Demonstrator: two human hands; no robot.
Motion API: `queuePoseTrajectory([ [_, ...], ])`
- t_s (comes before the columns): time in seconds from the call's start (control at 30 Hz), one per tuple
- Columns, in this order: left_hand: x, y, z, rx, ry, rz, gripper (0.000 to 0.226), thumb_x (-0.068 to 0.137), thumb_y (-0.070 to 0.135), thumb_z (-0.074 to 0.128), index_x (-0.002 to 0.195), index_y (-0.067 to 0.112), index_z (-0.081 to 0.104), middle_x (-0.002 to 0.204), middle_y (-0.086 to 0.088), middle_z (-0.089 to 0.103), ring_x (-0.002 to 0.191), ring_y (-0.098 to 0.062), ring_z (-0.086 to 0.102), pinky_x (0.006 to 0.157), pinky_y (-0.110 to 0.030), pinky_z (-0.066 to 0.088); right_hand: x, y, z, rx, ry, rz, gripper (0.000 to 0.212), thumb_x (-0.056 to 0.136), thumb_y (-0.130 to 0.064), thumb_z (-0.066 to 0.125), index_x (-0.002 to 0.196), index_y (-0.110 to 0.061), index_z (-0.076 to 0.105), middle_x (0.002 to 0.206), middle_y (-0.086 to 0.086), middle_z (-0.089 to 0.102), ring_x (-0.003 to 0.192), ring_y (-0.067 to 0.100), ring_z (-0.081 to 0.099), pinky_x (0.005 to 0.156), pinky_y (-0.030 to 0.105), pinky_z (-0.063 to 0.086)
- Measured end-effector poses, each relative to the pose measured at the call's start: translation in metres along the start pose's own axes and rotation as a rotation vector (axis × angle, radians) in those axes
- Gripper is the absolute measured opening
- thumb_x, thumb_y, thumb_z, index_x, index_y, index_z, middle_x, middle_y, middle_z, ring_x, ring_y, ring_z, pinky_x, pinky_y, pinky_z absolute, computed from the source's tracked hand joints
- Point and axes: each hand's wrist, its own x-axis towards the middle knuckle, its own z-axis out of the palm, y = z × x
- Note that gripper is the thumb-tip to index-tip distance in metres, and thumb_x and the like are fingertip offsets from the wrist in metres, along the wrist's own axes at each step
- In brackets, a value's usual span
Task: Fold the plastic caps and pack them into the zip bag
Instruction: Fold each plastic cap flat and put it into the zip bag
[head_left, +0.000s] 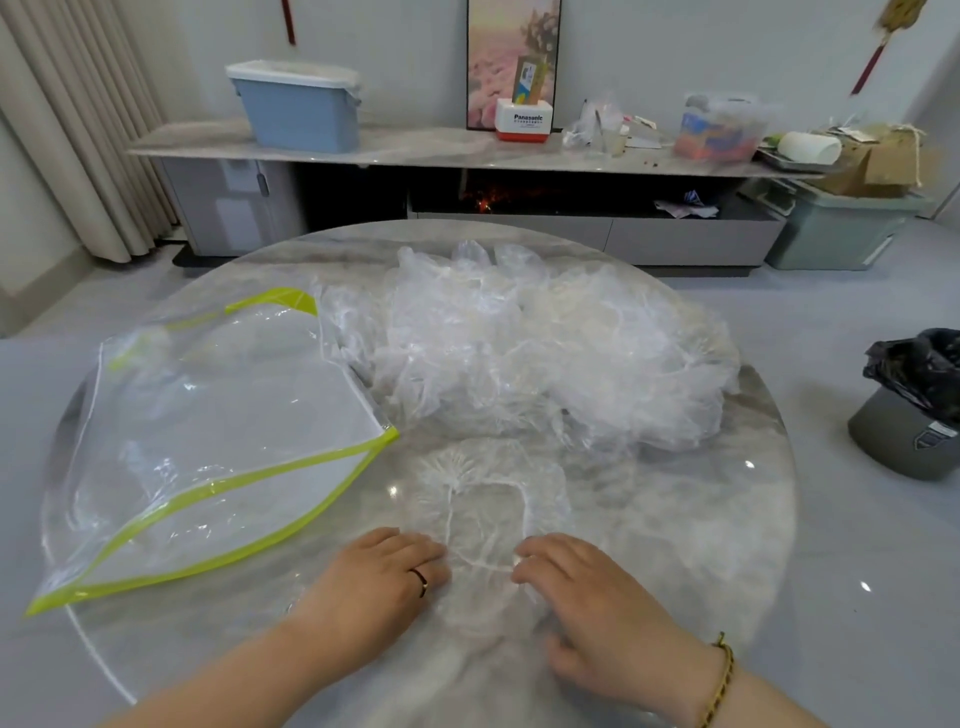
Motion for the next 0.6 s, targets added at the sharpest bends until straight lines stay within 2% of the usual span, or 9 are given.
queuePoseTrajectory([
  [0.17, -0.005, -0.009, 0.0, -0.015, 0.058, -0.022, 0.031, 0.069, 0.028, 0.041, 0.055, 0.027, 0.069, 0.07, 0.018, 0.069, 0.061, -0.002, 0.065, 0.068, -0.018, 0.036, 0.011, 0.013, 0.002, -0.02, -0.071, 0.131, 0.046, 0.053, -0.025, 0.026, 0.093, -0.03, 0.047, 0.087, -0.018, 0.063, 0.078, -0.002, 0.062, 0.081, 0.011, 0.044],
  [0.23, -0.008, -0.014, -0.001, -0.01, 0.055, -0.071, 0.029, 0.068, 0.028, 0.041, 0.05, 0.024, 0.063, 0.063, 0.019, 0.064, 0.055, -0.003, 0.063, 0.065, -0.021, 0.036, 0.014, 0.015, 0.007, -0.025, -0.084, 0.152, 0.044, 0.052, -0.023, 0.031, 0.085, -0.031, 0.059, 0.082, -0.018, 0.064, 0.073, -0.002, 0.062, 0.076, 0.01, 0.044],
  [0.33, -0.011, -0.018, -0.001, 0.026, 0.056, -0.114, 0.03, 0.069, 0.031, 0.038, 0.048, 0.024, 0.059, 0.057, 0.02, 0.06, 0.048, -0.003, 0.059, 0.063, -0.023, 0.035, 0.016, 0.017, 0.005, 0.027, -0.102, 0.195, 0.037, 0.045, -0.017, 0.045, 0.074, -0.029, 0.065, 0.08, -0.016, 0.064, 0.07, 0.002, 0.065, 0.061, 0.009, 0.049],
  [0.37, -0.012, -0.018, -0.002, 0.037, 0.068, -0.125, 0.03, 0.068, 0.031, 0.037, 0.049, 0.024, 0.059, 0.053, 0.018, 0.059, 0.046, -0.003, 0.057, 0.061, -0.022, 0.035, 0.017, 0.018, 0.003, 0.048, -0.118, 0.21, 0.039, 0.05, -0.014, 0.044, 0.08, -0.026, 0.067, 0.088, -0.013, 0.065, 0.077, 0.005, 0.066, 0.065, 0.008, 0.047],
  [0.4, -0.013, -0.017, -0.004, 0.031, 0.061, -0.145, 0.03, 0.068, 0.031, 0.037, 0.049, 0.024, 0.059, 0.049, 0.017, 0.057, 0.043, -0.004, 0.055, 0.058, -0.021, 0.035, 0.017, 0.02, 0.0, 0.071, -0.148, 0.222, 0.045, 0.059, -0.012, 0.039, 0.094, -0.021, 0.067, 0.104, -0.009, 0.063, 0.094, 0.008, 0.063, 0.077, 0.005, 0.042],
  [0.43, -0.014, -0.017, -0.006, 0.021, 0.057, -0.168, 0.029, 0.068, 0.031, 0.037, 0.05, 0.024, 0.057, 0.046, 0.015, 0.054, 0.04, -0.004, 0.053, 0.053, -0.02, 0.036, 0.016, 0.023, -0.004, 0.077, -0.154, 0.227, 0.05, 0.07, -0.011, 0.036, 0.113, -0.018, 0.06, 0.123, -0.008, 0.054, 0.114, 0.008, 0.053, 0.088, 0.0, 0.029],
  [0.47, -0.015, -0.017, -0.007, -0.006, 0.039, -0.197, 0.025, 0.069, 0.032, 0.037, 0.053, 0.025, 0.055, 0.043, 0.013, 0.052, 0.037, -0.005, 0.051, 0.044, -0.017, 0.033, 0.012, 0.026, -0.007, 0.145, -0.221, 0.232, 0.05, 0.08, -0.01, 0.036, 0.128, -0.018, 0.049, 0.136, -0.01, 0.042, 0.128, 0.005, 0.038, 0.09, -0.006, 0.014],
  [0.53, -0.016, -0.015, -0.014, -0.052, 0.026, -0.258, 0.015, 0.073, 0.034, 0.037, 0.063, 0.028, 0.047, 0.041, 0.01, 0.048, 0.035, -0.006, 0.049, 0.036, -0.016, 0.024, 0.009, 0.025, -0.018, 0.247, -0.36, 0.253, 0.057, 0.086, -0.009, 0.043, 0.139, -0.023, 0.031, 0.145, -0.015, 0.026, 0.135, 0.002, 0.021, 0.084, -0.012, 0.002],
  [0.6, -0.018, -0.013, -0.02, -0.196, 0.001, -0.396, 0.022, 0.076, 0.042, 0.032, 0.071, 0.025, 0.045, 0.049, 0.01, 0.047, 0.048, -0.008, 0.054, 0.044, -0.016, 0.026, 0.006, 0.022, -0.019, 0.213, -0.37, 0.246, 0.059, 0.086, -0.014, 0.046, 0.141, -0.025, 0.026, 0.146, -0.014, 0.024, 0.135, 0.004, 0.02, 0.093, -0.006, 0.006],
])
